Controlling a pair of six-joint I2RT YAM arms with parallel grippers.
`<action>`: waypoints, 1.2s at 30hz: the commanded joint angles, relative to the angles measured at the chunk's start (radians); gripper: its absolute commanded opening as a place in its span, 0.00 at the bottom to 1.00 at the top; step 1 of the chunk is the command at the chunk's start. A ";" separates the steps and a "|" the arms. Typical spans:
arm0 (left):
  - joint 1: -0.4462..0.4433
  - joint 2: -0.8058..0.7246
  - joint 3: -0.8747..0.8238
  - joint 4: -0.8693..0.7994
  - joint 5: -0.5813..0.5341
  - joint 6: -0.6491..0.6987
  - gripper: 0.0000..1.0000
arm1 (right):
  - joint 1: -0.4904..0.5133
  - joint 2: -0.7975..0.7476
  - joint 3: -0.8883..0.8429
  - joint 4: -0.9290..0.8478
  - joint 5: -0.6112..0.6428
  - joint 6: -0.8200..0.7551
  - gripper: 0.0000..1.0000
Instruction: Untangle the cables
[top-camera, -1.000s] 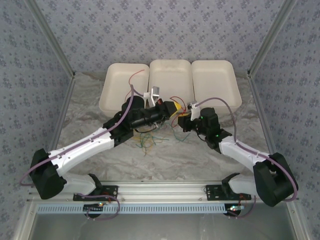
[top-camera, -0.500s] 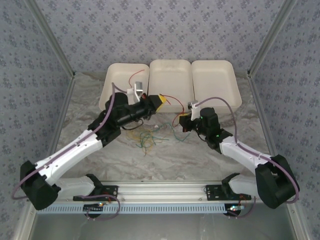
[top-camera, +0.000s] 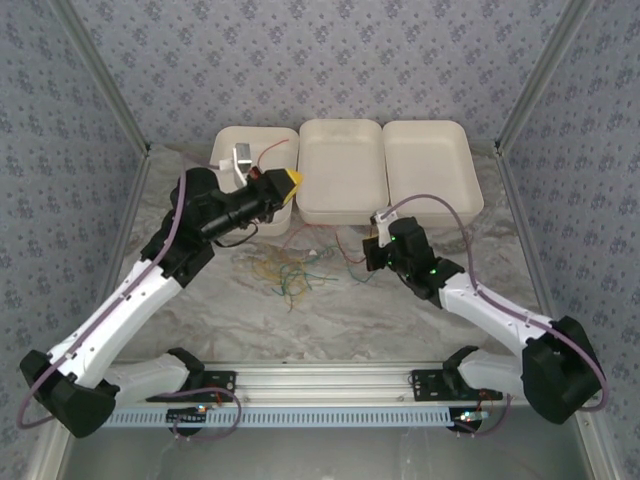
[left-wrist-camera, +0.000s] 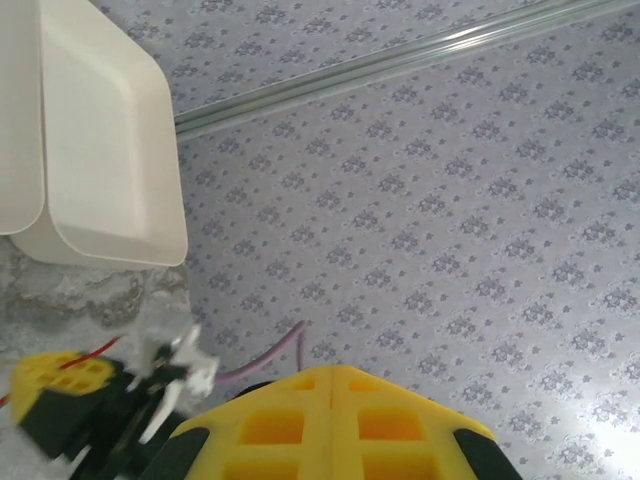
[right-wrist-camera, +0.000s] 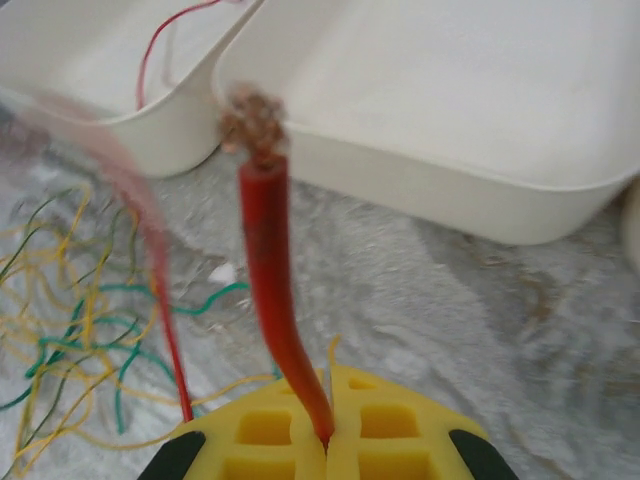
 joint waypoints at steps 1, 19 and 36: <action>0.010 -0.092 -0.031 -0.077 -0.009 0.046 0.00 | -0.088 -0.086 -0.029 0.027 -0.034 0.141 0.00; -0.103 -0.019 -0.183 -0.249 -0.145 0.402 0.47 | -0.143 -0.190 0.098 -0.061 -0.109 0.159 0.00; -0.405 0.480 -0.119 0.000 -0.439 0.605 0.69 | -0.156 -0.257 0.331 -0.332 -0.008 0.173 0.00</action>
